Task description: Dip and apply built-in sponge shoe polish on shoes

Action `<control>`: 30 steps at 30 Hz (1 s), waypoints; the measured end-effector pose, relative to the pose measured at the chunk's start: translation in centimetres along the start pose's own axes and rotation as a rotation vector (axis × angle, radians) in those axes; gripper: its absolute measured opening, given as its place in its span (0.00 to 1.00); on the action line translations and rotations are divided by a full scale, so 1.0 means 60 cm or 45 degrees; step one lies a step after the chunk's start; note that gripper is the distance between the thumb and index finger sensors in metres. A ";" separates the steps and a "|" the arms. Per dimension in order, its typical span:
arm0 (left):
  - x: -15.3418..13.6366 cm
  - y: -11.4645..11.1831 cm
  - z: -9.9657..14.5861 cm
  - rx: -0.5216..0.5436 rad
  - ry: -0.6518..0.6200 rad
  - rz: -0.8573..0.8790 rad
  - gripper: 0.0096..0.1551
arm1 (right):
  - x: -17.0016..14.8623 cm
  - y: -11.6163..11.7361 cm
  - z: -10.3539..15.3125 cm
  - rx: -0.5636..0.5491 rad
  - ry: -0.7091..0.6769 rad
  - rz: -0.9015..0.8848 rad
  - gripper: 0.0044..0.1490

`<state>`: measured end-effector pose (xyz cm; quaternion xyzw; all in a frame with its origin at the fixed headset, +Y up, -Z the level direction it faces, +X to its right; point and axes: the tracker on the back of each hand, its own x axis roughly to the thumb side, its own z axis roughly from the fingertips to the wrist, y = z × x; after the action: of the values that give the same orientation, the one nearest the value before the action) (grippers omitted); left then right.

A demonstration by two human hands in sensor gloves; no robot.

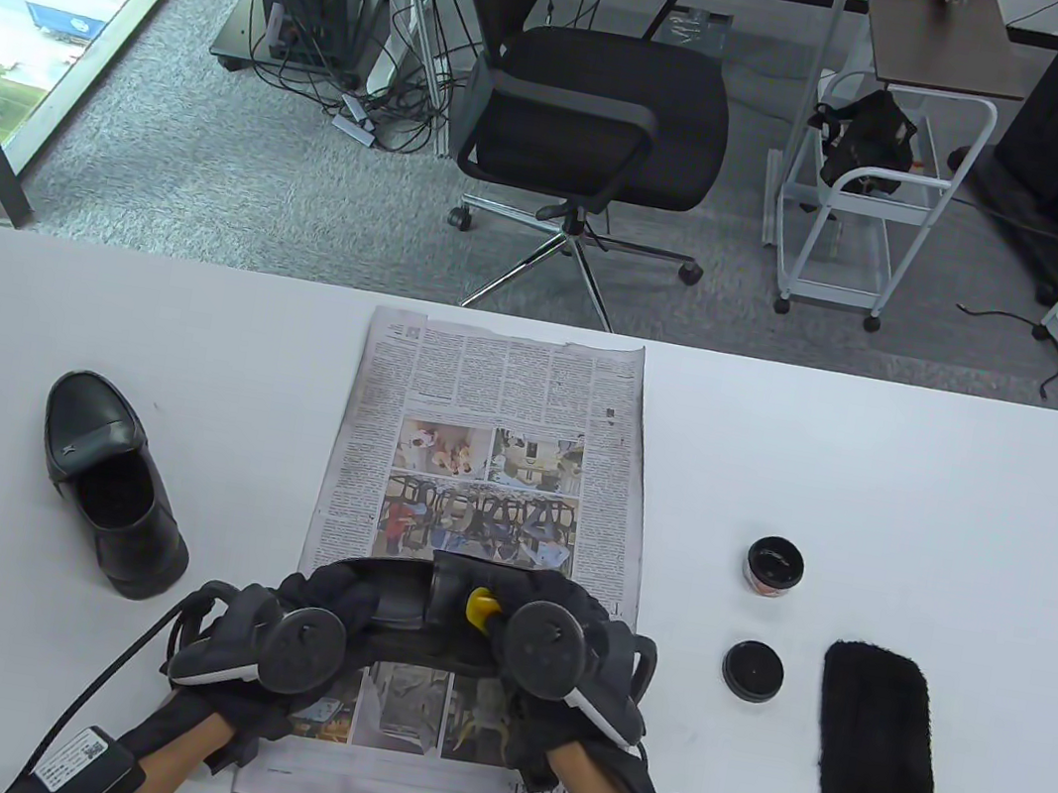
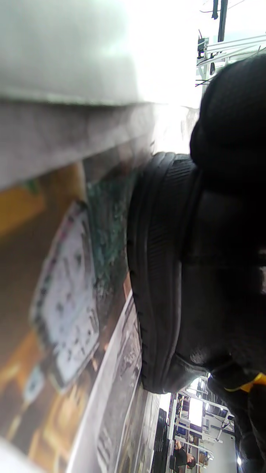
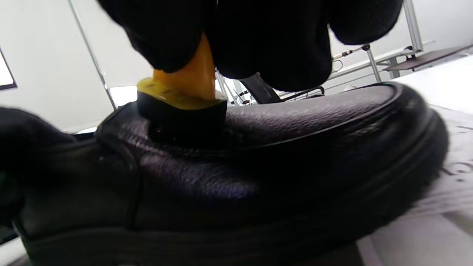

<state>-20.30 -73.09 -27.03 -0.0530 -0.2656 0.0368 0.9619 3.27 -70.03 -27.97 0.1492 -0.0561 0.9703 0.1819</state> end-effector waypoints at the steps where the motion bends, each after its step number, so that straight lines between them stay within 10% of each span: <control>1: 0.000 0.000 0.000 0.004 0.001 -0.002 0.32 | 0.006 0.005 -0.003 0.019 0.007 0.016 0.27; 19: -0.001 0.002 -0.001 0.020 0.004 0.010 0.24 | 0.037 0.011 -0.113 0.049 0.163 -0.138 0.29; 30: 0.000 0.001 -0.001 0.017 0.002 0.009 0.27 | -0.044 0.011 -0.125 0.105 0.300 0.240 0.29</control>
<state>-20.31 -73.02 -27.09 -0.0476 -0.2643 0.0420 0.9623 3.36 -70.32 -35.96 0.0359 -0.0082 0.9953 0.0890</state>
